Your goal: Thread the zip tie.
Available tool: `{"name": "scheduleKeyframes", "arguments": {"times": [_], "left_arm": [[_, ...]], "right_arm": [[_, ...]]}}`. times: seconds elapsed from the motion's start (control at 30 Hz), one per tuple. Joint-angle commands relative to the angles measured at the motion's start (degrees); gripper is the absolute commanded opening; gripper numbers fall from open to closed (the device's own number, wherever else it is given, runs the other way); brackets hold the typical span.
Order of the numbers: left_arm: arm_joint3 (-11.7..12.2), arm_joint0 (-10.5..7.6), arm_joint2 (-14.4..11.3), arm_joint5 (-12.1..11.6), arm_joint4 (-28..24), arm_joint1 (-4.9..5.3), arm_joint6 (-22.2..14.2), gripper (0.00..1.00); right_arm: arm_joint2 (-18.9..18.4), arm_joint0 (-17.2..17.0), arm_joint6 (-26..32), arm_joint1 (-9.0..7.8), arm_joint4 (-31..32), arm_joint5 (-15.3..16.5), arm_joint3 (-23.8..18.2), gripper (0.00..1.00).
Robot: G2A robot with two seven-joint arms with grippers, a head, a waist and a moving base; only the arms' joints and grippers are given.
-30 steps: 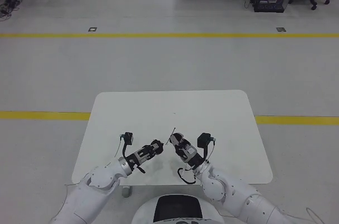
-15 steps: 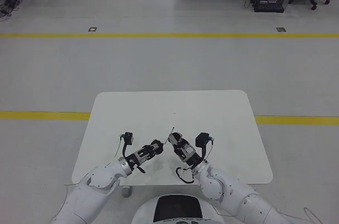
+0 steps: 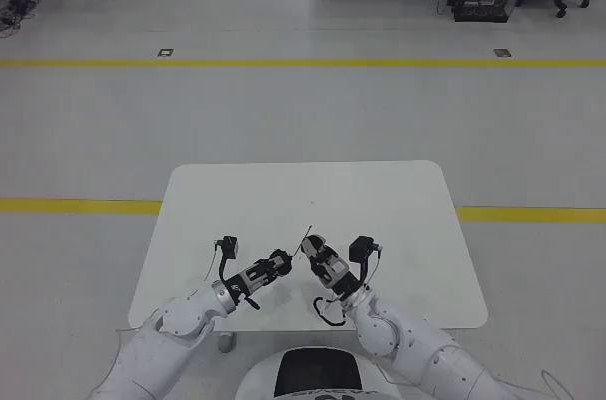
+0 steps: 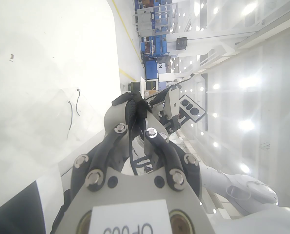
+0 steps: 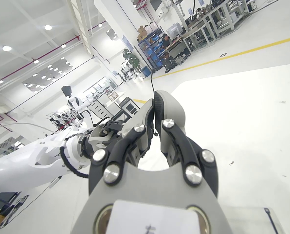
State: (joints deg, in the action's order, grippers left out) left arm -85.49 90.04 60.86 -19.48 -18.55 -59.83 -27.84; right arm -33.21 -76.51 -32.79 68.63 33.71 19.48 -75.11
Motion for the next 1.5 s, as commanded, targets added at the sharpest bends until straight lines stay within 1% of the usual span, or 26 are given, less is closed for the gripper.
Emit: {"name": "scheduleKeyframes", "arguments": {"times": [0.0, 0.57, 0.9, 1.47], "left_arm": [[0.0, 0.00, 0.0, 0.0, 0.0, 0.00, 0.0, 0.00], [0.0, 0.00, 0.0, 0.0, 0.0, 0.00, 0.0, 0.00], [0.0, 0.00, 0.0, 0.0, 0.0, 0.00, 0.0, 0.00], [0.0, 0.00, 0.0, 0.0, 0.0, 0.00, 0.0, 0.00]], "right_arm": [[-0.1, 0.0, 0.1, 0.10, 0.1, 0.0, 0.1, 0.00], [-0.3, 0.1, 0.6, 1.00, 0.5, 0.0, 1.1, 0.00], [-0.6, -0.4, -0.5, 0.99, 1.7, 0.0, 0.6, 0.00], [-1.1, -0.5, 0.3, 1.29, 1.8, 0.0, 1.2, 0.00]]}}
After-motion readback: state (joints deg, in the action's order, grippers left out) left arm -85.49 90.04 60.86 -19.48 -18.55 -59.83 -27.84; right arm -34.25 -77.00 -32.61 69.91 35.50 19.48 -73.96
